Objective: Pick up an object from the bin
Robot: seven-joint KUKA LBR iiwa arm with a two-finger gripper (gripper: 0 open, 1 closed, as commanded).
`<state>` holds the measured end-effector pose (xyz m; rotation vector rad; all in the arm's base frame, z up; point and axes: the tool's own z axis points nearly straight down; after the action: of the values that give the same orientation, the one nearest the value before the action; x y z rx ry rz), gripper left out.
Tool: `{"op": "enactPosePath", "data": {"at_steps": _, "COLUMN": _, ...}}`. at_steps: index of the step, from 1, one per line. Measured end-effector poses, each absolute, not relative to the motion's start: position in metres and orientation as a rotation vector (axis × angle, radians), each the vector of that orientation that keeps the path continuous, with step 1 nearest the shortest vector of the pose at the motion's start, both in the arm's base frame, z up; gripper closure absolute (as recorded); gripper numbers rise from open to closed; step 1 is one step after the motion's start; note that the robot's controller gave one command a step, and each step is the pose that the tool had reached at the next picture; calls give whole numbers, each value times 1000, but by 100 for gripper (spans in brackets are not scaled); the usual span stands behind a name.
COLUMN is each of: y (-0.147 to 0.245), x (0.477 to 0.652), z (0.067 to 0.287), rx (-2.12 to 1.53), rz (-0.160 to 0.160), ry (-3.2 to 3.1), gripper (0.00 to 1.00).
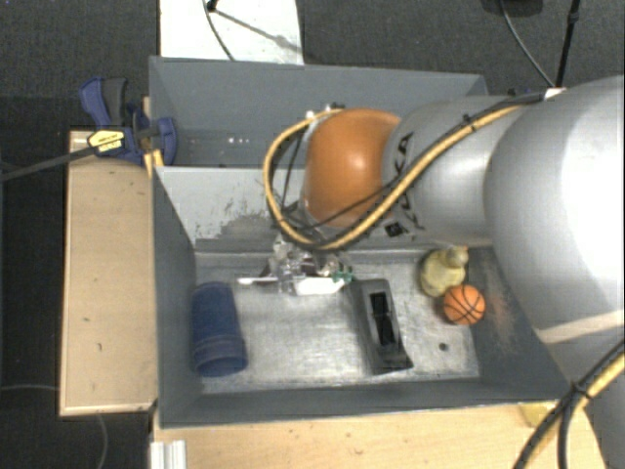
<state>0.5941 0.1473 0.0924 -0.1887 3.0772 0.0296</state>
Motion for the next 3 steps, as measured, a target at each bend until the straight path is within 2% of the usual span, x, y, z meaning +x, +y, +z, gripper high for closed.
{"op": "enactPosePath", "data": {"at_steps": 1, "y": 144, "x": 582, "z": 87, "rx": -196, "rz": 10, "ry": 3114, "gripper": 100}}
{"op": "enactPosePath", "data": {"at_steps": 2, "y": 142, "x": 583, "z": 124, "rx": -214, "rz": 0, "ry": 3138, "gripper": 100}}
{"op": "enactPosePath", "data": {"at_steps": 3, "y": 152, "x": 576, "z": 178, "rx": -202, "rz": 2, "ry": 3134, "gripper": 100}}
